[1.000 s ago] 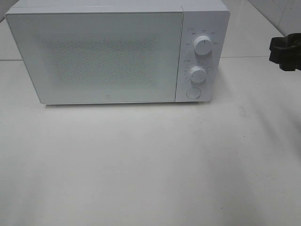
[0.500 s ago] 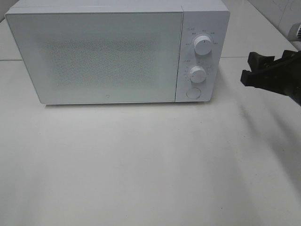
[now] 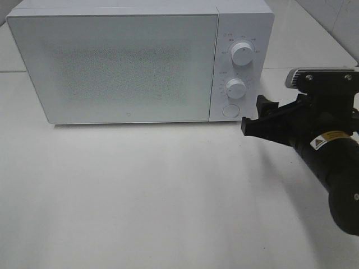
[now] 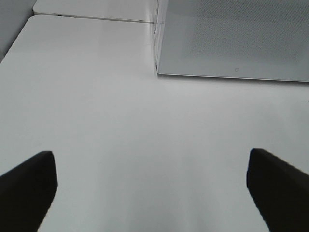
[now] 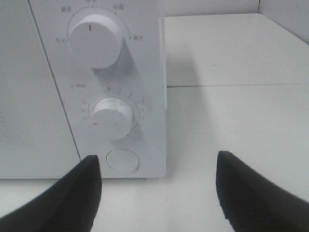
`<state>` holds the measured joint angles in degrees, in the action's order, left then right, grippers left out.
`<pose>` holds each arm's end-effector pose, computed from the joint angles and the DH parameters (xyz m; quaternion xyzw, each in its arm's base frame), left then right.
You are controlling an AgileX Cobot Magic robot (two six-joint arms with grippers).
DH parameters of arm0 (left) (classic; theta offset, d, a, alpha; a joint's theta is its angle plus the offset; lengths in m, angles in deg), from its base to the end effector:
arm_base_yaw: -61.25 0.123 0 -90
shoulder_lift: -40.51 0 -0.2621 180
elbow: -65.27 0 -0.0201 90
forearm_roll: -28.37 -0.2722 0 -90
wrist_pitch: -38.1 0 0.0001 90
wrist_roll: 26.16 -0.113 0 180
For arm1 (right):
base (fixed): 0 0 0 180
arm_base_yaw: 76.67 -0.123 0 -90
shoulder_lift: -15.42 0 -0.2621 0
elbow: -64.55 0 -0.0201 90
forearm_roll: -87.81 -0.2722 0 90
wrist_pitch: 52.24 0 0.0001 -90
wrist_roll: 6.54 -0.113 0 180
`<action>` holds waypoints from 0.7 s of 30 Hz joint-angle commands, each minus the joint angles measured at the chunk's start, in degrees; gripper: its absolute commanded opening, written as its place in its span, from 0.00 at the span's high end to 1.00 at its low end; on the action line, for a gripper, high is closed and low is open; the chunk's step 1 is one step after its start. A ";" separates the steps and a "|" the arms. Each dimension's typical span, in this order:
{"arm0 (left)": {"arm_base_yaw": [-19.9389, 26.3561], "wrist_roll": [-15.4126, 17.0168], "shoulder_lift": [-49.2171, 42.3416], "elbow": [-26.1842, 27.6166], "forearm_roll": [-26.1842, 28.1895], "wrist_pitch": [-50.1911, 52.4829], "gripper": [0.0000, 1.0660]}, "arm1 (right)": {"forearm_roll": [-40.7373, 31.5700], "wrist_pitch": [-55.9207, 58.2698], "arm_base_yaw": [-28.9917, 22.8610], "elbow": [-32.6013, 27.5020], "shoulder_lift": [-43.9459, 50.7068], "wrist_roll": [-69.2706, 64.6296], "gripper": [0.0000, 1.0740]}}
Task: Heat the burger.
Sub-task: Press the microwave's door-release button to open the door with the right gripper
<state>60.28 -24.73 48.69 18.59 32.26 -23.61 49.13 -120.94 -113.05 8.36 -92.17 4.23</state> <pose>0.0524 -0.0076 0.2830 -0.0014 0.8502 -0.0449 0.5246 0.2523 0.1042 0.1005 -0.0062 0.7568 -0.0016 0.6536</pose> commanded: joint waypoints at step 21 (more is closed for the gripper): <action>0.17 0.00 -0.86 -0.11 0.52 0.52 0.06 | -5.84 -0.40 -7.33 4.70 -5.10 -37.59 0.70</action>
<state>60.28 -24.73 48.69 18.59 32.26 -23.61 43.06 -121.23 -120.39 12.60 -97.50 -30.49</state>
